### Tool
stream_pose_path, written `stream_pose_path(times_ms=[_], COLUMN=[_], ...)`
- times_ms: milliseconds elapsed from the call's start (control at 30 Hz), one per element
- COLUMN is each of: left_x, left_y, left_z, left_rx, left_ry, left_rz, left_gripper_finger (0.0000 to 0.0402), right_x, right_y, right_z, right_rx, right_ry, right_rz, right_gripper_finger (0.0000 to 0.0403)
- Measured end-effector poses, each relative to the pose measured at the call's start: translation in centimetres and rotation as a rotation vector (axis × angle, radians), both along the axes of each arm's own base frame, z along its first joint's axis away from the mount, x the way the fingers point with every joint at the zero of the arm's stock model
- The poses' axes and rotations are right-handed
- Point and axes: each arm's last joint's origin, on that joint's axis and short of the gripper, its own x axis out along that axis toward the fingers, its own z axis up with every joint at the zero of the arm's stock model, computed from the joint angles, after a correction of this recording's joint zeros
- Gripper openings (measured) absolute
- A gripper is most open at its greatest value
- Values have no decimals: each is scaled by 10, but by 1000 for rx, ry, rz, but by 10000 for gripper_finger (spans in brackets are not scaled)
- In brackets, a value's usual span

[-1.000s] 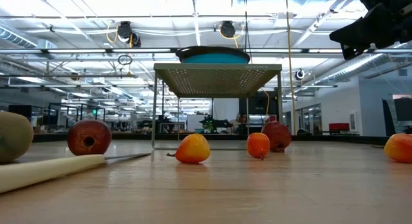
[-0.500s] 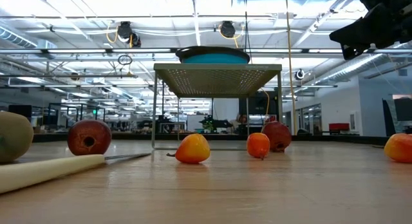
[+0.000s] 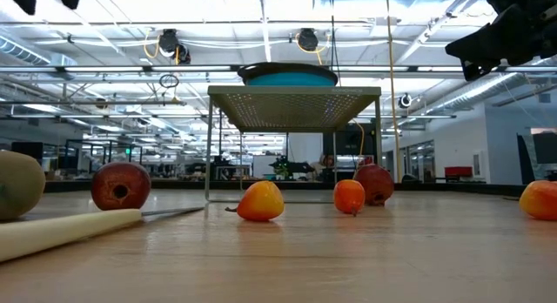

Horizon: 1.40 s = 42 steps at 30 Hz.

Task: Pick & Place Fruit
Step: Put the kiwi into the blue strainer bowl on the shelf

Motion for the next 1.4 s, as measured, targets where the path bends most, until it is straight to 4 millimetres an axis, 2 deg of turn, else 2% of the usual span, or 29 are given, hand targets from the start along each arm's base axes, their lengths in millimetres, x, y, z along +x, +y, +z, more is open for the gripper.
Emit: stream_pose_path(times_ms=[133, 367, 600, 833, 1000, 1400], left_x=[-1, -4, -8, -12, -16, -10], left_y=[-4, -22, -30, -27, -22, -10], left_z=[-14, -61, -93, -99, -99, -99], left_rx=[0, -82, -147, -126, -82, -45], left_ry=[16, -46, -86, -47, 0, 10], left_rz=[84, 177, 198, 175, 167, 92], left_gripper_finger=[168, 171, 219, 282, 312, 326], right_x=[0, 0, 0, 0, 0, 0], right_y=[0, 0, 0, 0, 0, 0], right_z=[0, 0, 0, 0, 0, 0], right_rx=[0, 0, 0, 0, 0, 0], right_ry=[0, 0, 0, 0, 0, 0], right_rz=[0, 0, 0, 0, 0, 0], right_gripper_finger=[0, 0, 0, 0, 0, 0])
